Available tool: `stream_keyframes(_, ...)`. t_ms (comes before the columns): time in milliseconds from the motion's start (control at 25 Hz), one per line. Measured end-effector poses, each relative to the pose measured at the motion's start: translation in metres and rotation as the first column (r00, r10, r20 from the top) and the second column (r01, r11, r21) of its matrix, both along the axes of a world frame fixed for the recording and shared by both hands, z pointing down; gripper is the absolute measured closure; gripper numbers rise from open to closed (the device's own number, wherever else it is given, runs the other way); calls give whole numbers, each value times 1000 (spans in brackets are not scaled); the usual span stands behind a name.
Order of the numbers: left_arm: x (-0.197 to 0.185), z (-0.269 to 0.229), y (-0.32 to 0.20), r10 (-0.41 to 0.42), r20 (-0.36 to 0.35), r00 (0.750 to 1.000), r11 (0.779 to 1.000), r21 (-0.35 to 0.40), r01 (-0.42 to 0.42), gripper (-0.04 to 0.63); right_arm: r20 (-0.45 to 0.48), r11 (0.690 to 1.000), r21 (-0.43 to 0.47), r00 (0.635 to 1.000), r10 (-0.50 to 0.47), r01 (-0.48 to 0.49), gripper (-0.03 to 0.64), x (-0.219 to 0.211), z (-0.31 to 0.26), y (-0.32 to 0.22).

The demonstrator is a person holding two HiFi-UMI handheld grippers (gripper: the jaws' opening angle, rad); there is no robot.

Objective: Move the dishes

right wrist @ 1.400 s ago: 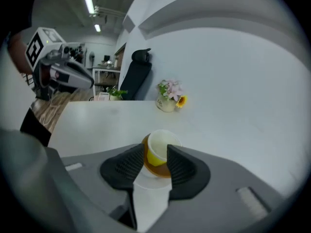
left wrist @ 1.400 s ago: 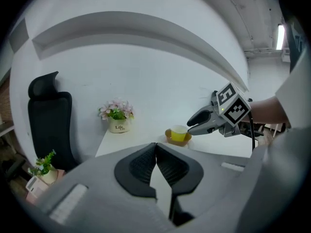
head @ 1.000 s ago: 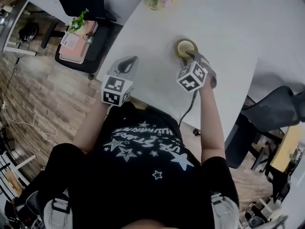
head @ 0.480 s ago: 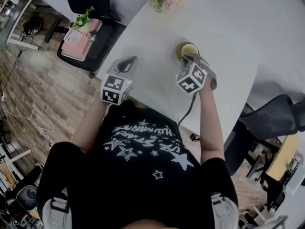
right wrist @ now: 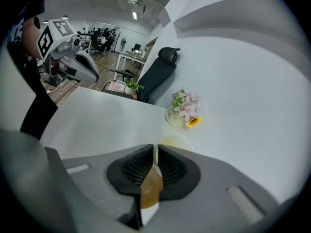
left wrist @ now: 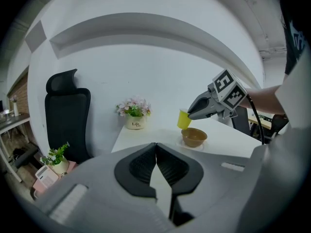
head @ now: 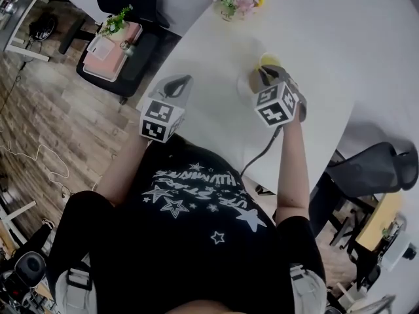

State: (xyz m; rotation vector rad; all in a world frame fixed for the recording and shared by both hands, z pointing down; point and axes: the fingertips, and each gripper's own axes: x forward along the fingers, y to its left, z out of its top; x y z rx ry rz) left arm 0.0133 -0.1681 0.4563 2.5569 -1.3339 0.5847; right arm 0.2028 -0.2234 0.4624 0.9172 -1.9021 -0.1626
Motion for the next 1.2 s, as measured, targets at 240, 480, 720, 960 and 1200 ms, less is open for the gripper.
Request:
stream_keyframes(240,-15,2,-34,30,-30,999,999,-14,-30,584,-15,997,-58,998,55,-56,583,-12,12,-40)
stream_keyframes(480,-30,11,-59,65,-36,997,998,-22,-66,584,-73,988,-137,995,65,-74,583,-23,45,-68)
stream_keyframes(720,-39,26,-68,77,-52,996,994,-69,-80,583,-110,975,-201,991,78,-99,583,-25,67,-75)
stream_keyframes(960,-37,31,-76,108,-59,992,990,-83,-113,584,-116,964,-237,988,99,-125,583,-26,76,-75)
stream_keyframes(1200,-31,30,-80,129,-57,990,988,-78,-134,584,-102,963,-233,988,114,-135,495,-23,72,-72)
